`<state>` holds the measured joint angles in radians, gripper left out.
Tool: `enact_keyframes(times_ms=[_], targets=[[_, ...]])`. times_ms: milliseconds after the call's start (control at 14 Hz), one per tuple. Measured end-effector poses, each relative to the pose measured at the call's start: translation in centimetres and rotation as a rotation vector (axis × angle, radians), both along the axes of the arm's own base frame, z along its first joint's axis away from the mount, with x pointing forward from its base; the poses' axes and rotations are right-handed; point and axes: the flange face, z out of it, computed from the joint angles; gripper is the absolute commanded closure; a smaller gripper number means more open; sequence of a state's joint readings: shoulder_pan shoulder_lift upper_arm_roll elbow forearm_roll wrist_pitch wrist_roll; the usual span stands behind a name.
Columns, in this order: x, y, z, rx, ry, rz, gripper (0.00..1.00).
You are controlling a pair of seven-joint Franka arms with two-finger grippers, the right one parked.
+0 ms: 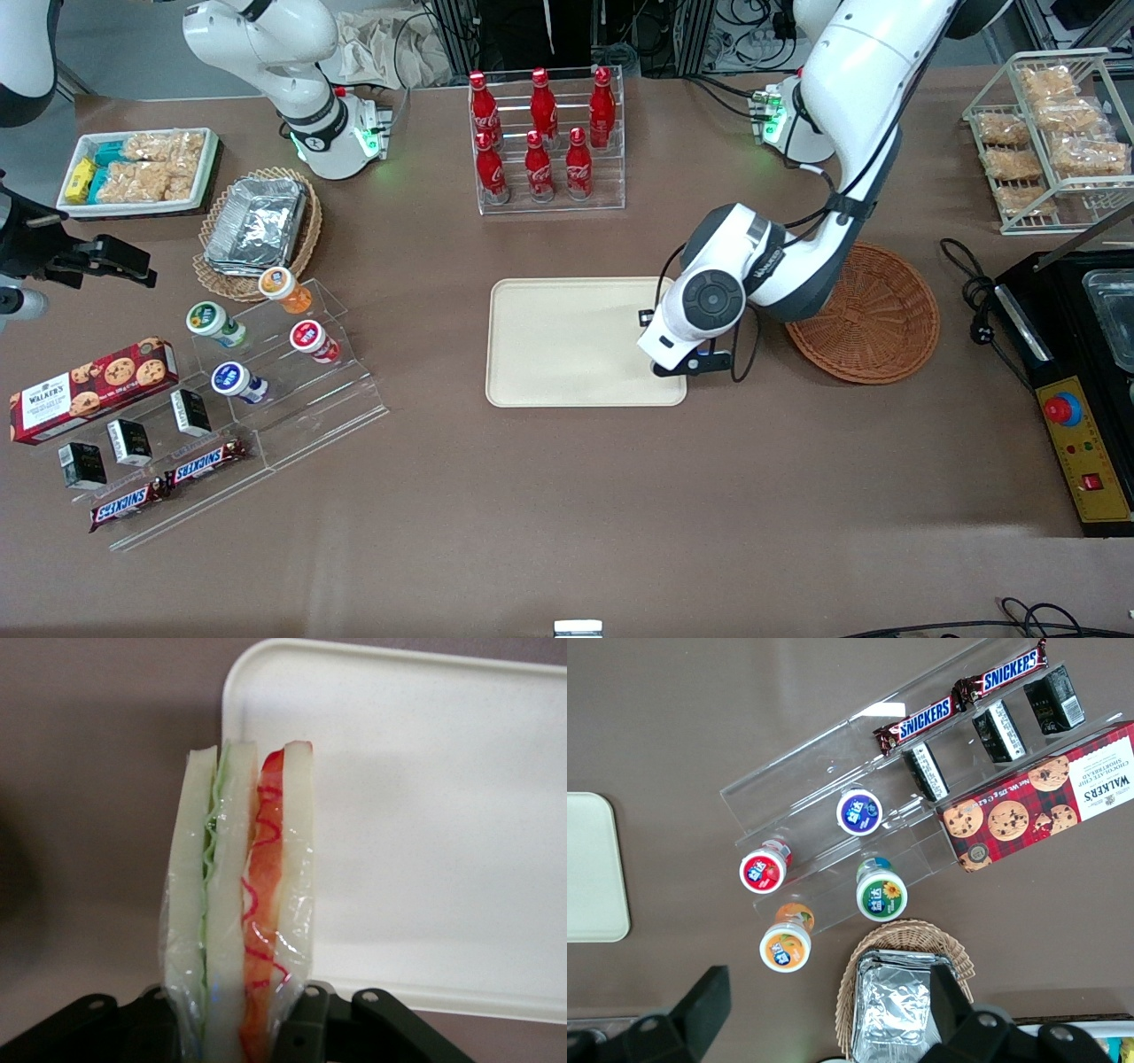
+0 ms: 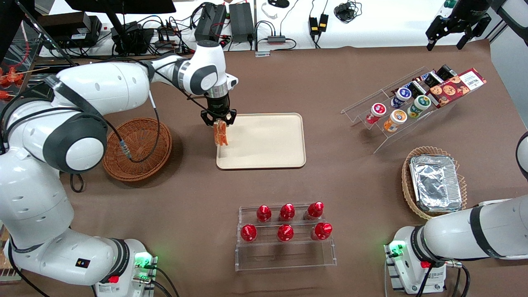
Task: Place sandwich from basket to tray
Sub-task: 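Lower the sandwich onto the tray and open the left gripper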
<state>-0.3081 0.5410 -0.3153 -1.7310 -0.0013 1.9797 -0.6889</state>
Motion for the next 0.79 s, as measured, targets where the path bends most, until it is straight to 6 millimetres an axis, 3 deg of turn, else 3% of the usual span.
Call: enact_keyframes(times_ms=[786], targets=[[-1.2, -1.7, -5.6, -0.001, 0.035, -0.007, 0.64]])
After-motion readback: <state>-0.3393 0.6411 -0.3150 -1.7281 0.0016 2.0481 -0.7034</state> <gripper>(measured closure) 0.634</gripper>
